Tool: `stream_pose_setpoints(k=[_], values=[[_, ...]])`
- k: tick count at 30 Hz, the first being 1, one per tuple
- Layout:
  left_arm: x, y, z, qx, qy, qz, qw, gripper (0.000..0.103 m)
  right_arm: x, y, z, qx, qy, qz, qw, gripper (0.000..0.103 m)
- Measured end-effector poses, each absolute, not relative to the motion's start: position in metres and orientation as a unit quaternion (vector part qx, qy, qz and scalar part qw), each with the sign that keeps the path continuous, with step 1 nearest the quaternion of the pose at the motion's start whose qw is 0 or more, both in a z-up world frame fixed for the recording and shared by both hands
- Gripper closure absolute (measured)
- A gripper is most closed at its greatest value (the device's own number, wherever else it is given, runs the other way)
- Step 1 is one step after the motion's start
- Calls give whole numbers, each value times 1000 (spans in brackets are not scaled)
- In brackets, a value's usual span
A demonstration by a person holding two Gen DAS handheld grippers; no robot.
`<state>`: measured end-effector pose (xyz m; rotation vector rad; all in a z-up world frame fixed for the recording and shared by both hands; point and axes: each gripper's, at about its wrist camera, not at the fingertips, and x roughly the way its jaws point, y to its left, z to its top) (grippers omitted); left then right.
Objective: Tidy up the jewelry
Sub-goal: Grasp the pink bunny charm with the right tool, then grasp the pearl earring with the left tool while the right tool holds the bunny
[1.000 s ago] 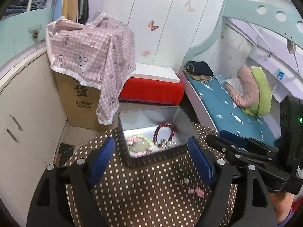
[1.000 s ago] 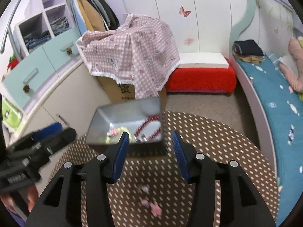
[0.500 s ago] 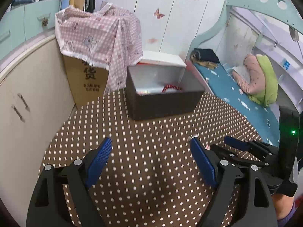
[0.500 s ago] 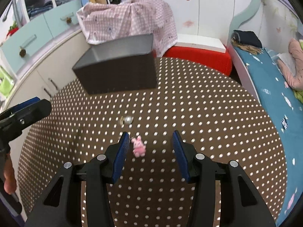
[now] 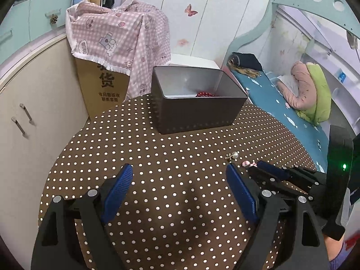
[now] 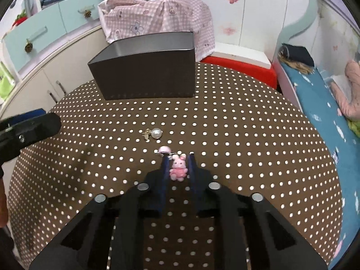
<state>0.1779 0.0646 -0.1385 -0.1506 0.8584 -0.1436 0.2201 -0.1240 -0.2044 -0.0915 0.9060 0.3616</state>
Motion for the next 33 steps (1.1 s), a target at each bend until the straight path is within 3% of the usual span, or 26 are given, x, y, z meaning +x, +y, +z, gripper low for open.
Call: stream_pose_setpoints(k=[20,22,27,30,33], values=[[222,-12,-165,-20,450,-101,887,21,220,-212,-189,51,414,136,899,86],[225,-14,-167,-19,450,-94,888,25,221,-216,-190,58,414,137,898,86],[229,-22,-173,-4,455,-101,885,49,223,-218,-193,71,415,144,895,86],[230,-26,-177,6,458,-103,883,49,223,-217,-193,74,415,148,895,86],[231,-28,-179,19,454,-102,885,56,224,-216,-194,76,416,149,894,86]])
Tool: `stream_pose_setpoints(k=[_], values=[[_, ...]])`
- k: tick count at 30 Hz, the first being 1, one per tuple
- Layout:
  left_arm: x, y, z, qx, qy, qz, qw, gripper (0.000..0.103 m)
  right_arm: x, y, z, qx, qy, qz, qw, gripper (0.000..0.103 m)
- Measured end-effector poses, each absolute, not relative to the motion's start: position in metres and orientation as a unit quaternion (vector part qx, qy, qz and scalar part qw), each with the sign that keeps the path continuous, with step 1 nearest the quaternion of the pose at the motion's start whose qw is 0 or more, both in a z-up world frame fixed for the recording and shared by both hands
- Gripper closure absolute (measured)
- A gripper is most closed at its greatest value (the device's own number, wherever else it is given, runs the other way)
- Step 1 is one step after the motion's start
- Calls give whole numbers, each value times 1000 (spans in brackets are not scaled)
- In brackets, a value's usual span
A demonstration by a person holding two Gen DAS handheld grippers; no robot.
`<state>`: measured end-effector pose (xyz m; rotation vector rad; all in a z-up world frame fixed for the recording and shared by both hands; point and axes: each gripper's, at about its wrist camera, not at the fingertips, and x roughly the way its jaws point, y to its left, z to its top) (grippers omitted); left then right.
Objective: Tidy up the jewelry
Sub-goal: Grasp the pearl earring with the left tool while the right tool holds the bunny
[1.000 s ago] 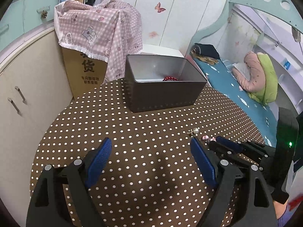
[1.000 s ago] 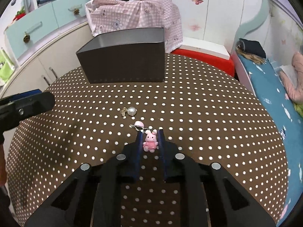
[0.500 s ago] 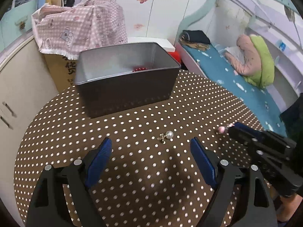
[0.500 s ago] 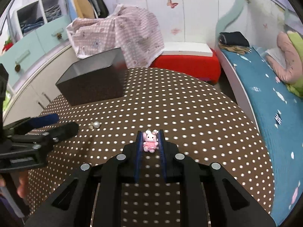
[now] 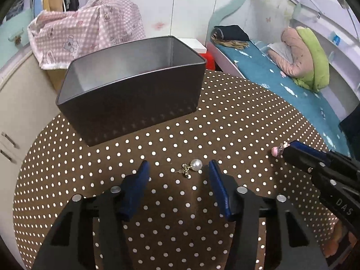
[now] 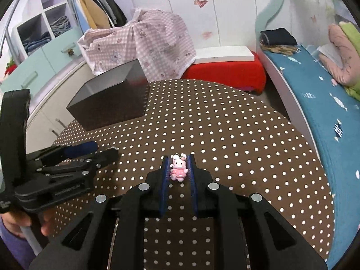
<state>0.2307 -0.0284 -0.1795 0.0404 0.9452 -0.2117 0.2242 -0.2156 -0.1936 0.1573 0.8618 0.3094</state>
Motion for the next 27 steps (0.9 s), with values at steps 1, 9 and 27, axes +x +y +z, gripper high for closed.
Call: stream_pose_setpoints(k=[1,9,27], values=[[231,-30,-180,29,452,-100,886,59,224,-215,-193,76,416,150,894,86],[226,-35,-177,51,445,-124,885,94,226,-208,-184,79,410,155,896,86],[215,24,-95,-21,379,-158,911,94,246,-189,-115,111,369,202,900,86]])
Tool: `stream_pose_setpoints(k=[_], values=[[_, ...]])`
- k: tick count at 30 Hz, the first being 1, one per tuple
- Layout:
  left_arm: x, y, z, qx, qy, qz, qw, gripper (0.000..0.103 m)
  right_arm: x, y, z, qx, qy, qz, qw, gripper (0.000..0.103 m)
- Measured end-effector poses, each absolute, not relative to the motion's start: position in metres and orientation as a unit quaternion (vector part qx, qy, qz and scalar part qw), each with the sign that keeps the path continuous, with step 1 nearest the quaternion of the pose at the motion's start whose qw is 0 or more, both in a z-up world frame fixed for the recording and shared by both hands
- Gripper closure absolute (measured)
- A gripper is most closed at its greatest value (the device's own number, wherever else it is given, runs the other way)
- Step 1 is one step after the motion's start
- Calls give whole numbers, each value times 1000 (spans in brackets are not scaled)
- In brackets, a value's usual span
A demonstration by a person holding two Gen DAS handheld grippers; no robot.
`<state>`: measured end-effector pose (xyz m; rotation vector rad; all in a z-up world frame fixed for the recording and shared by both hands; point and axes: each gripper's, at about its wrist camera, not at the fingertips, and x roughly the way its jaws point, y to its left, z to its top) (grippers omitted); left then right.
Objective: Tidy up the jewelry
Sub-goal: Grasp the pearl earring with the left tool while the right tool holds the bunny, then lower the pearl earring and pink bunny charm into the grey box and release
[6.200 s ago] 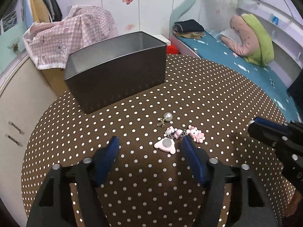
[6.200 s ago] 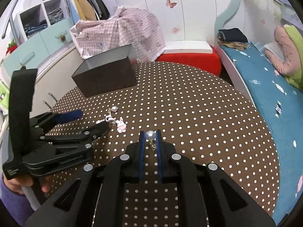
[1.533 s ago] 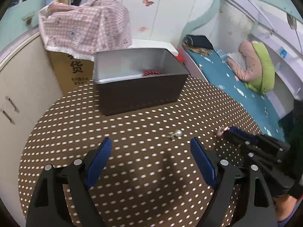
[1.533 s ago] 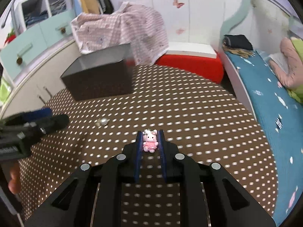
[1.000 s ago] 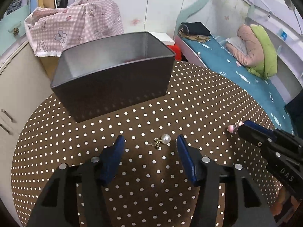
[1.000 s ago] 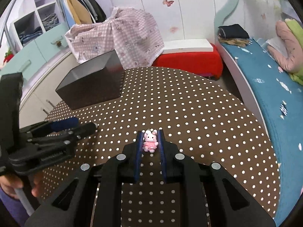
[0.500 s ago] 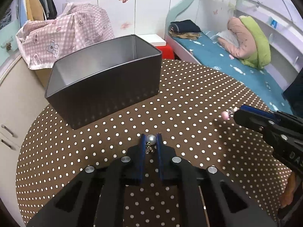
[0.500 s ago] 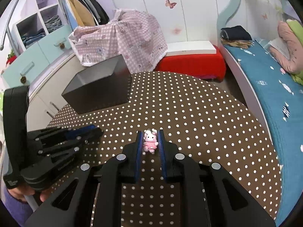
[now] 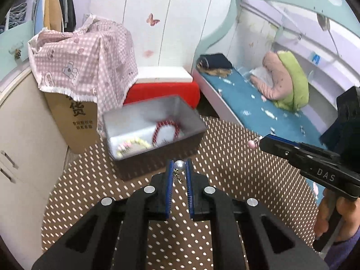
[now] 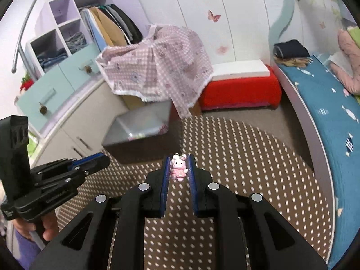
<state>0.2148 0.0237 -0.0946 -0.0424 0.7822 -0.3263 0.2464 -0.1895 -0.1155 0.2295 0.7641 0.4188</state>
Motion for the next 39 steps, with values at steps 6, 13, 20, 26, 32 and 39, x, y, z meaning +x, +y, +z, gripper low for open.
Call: stream_pose_setpoints(k=[6,13,20,26,32,39], values=[[242,49,-72,-23,368,-134,920,94,267,-171,-88,115,357,223,900,86],[290,67,-88,-58,426,-124,895,94,304,-139,-82,123,376,241,886,86],[312,65,-115,-61,462,-116,877,94,332,-109,-105,111,408,238,875,86],[317,65,-128,-69,473,-113,871,93,344,-100,-127,107,430,230,866,86],[318,63,-128,-70,475,-115,870,93,350,-99,-141,105,443,223,862,86],[317,60,-126,-68,473,-120,870,87,349,-97,-146,103,449,221,860,86]])
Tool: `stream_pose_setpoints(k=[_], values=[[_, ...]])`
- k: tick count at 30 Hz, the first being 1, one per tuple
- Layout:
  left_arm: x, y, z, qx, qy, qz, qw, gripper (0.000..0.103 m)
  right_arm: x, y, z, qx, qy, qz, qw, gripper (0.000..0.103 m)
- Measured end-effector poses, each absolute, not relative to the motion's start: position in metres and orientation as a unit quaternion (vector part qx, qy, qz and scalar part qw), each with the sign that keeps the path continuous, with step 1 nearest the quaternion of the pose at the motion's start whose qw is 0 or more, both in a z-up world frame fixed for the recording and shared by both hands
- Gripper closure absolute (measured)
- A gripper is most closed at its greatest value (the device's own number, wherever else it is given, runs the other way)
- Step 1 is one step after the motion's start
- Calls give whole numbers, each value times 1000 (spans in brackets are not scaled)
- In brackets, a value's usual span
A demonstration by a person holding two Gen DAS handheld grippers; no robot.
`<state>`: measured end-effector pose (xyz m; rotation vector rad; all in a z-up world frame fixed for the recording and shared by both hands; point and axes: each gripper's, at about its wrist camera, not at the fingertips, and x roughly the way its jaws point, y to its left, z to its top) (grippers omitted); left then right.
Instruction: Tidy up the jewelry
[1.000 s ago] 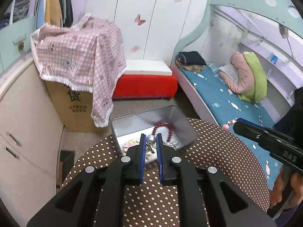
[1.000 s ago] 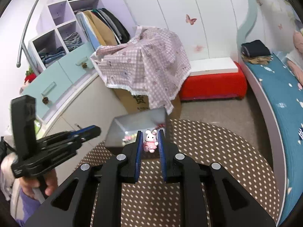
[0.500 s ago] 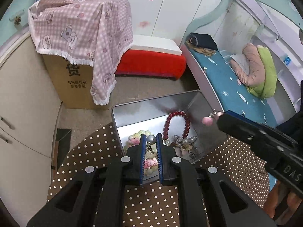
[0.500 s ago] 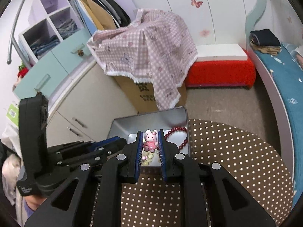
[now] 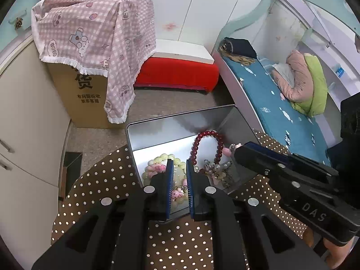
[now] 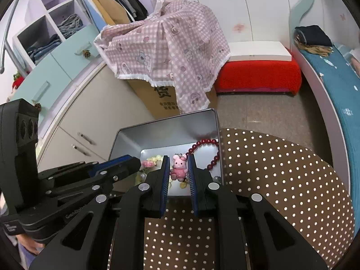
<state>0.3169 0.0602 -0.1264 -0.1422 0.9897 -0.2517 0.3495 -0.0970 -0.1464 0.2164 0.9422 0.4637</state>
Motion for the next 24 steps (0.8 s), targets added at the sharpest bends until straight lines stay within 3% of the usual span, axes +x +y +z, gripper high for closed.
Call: stream_pose_setpoints(k=[2,14,15,16,18,20,22,24], values=[[315,60,-125,-69,470,-120,872,78,349,-97,-147,104,450,221,859,86],[302,60,-108,-72,451,-120,882,69,341,-107,-138,114,438,217,865,84],[301,61,-106,-71,449,-118,883,64,339,-108,-136,115,435,215,867,81],[298,61,-103,-70,444,-115,886,60,336,-111,-132,116,430,213,870,72],[288,63,-96,-68,429,-104,895,43,328,-116,-125,115,420,209,876,59],[276,64,-88,-63,412,-95,904,38,318,-122,-117,113,410,206,881,59],[264,65,-80,-59,400,-87,910,36,303,-127,-108,97,398,192,892,50],[248,66,-71,-52,382,-76,920,19,288,-132,-98,86,382,183,902,40]])
